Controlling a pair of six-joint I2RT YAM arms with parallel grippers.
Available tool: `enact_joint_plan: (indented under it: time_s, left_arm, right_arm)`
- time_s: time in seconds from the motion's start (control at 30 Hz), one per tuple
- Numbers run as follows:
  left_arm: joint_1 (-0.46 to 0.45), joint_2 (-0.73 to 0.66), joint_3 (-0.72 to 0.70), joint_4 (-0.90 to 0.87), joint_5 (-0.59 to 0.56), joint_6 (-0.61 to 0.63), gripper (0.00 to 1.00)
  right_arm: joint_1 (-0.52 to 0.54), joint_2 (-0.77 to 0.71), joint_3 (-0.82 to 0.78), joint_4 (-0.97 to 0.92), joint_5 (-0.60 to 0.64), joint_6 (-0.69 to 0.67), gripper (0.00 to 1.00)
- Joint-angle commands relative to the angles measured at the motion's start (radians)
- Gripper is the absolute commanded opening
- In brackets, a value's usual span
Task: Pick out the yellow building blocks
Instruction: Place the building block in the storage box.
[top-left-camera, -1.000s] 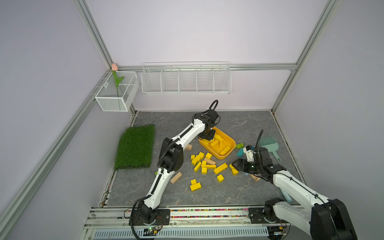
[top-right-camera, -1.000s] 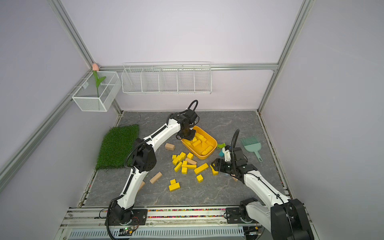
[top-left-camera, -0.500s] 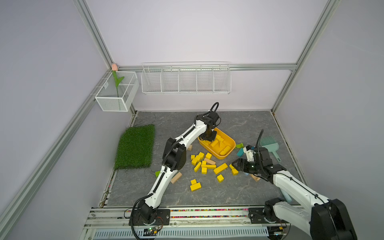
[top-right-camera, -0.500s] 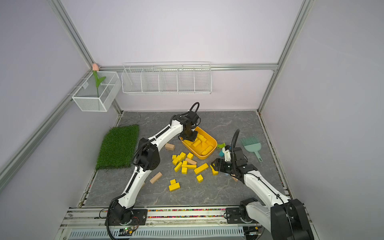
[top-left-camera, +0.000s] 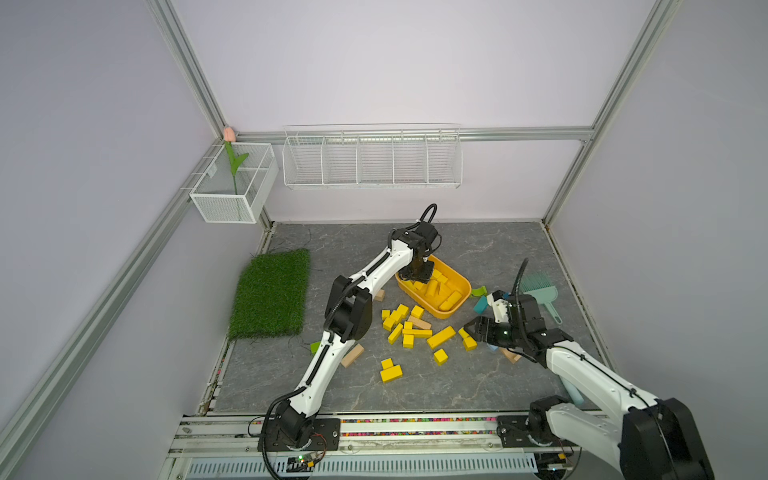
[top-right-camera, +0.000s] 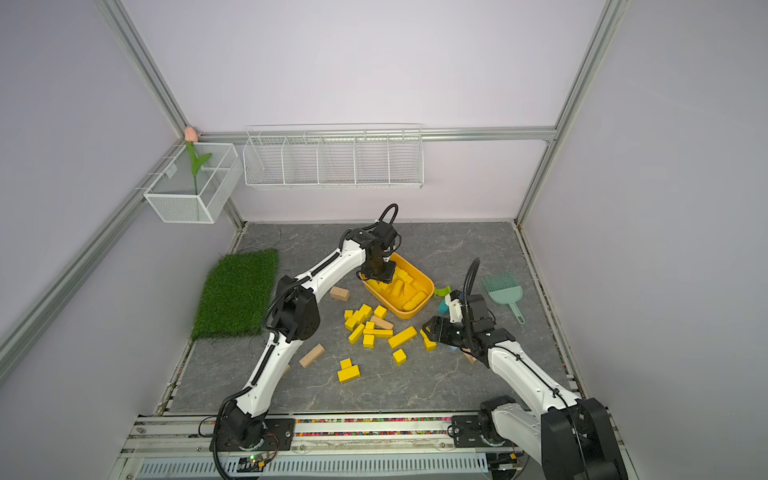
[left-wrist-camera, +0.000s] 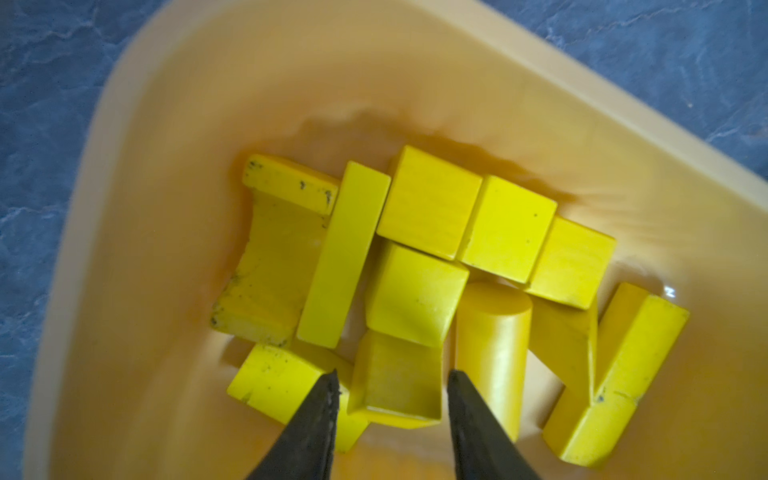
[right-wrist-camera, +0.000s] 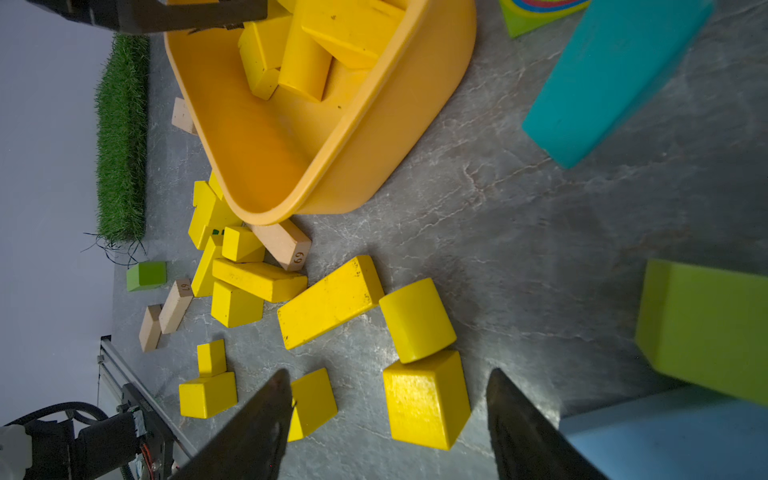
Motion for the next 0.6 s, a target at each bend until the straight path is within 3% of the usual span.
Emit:
enact_joint_plan:
  time_s: [0.0, 0.2, 0.57]
  left_arm:
    - [0.004, -0.081, 0.004, 0.000, 0.010, -0.021, 0.45]
    - [-0.005, -0.302, -0.186, 0.049, -0.033, -0.062, 0.44]
    - [-0.079, -0.926, -1.141, 0.453, -0.037, -0.238, 0.44]
  right_arm:
    - [-0.007, -0.012, -0.010, 0.008, -0.016, -0.017, 0.75]
    - [-0.007, -0.013, -0.011, 0.004, -0.015, -0.017, 0.75]
    - [-0.011, 0.106, 0.038, 0.011, -0.048, -0.023, 0.74]
